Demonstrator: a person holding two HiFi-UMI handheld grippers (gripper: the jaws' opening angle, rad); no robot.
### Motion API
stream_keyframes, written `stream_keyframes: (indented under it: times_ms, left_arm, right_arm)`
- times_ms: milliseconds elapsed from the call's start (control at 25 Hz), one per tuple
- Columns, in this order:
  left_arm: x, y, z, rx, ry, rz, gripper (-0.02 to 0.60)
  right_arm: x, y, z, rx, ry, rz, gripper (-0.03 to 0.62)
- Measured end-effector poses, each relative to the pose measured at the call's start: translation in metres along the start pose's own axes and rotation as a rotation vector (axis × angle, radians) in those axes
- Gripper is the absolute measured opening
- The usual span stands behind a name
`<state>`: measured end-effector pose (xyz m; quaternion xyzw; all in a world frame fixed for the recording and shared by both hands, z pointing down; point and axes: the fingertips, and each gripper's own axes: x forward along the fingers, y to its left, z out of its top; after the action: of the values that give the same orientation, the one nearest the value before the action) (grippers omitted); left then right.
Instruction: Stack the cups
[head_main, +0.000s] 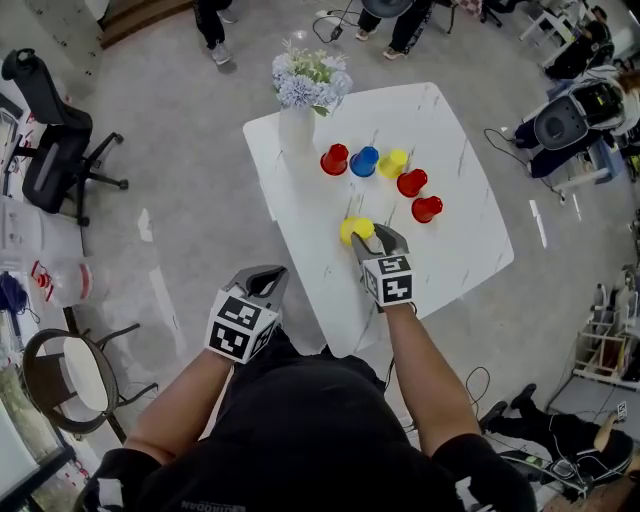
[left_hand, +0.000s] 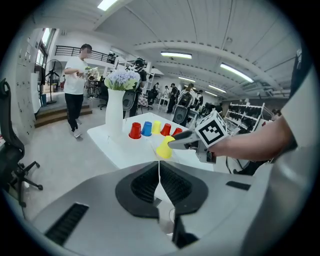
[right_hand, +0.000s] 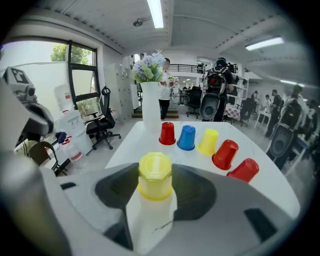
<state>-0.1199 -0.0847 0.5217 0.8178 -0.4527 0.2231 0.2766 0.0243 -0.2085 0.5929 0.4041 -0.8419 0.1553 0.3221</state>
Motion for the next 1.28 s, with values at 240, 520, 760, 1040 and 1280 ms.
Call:
stream_keyframes:
  times_ms: [240,520,760,1040,1280]
  left_arm:
    - [0.004,-0.010,0.000,0.017,0.002,-0.034,0.009]
    - [0.008,-0.017,0.002,0.037,0.007,-0.052,0.009]
    - [0.008,-0.015,0.003,0.034,0.009,-0.050,0.009]
    - [0.018,-0.014,0.005,0.008,0.016,-0.038,0.009]
    - [0.019,-0.017,0.003,-0.006,0.029,-0.013,0.009]
  right_arm:
    - [-0.008,0.041,-0.031,-0.110,0.058,0.039,0.209]
    - [-0.006,0.051,-0.047,-0.096,0.092,0.075,0.209]
    - [-0.019,0.048,-0.035,-0.050,0.027,0.098,0.225]
    - [-0.049,-0.033,-0.024,0.069,-0.043,-0.055,0.225]
    - [-0.039,-0.149,-0.036,0.166,-0.007,-0.235,0.225]
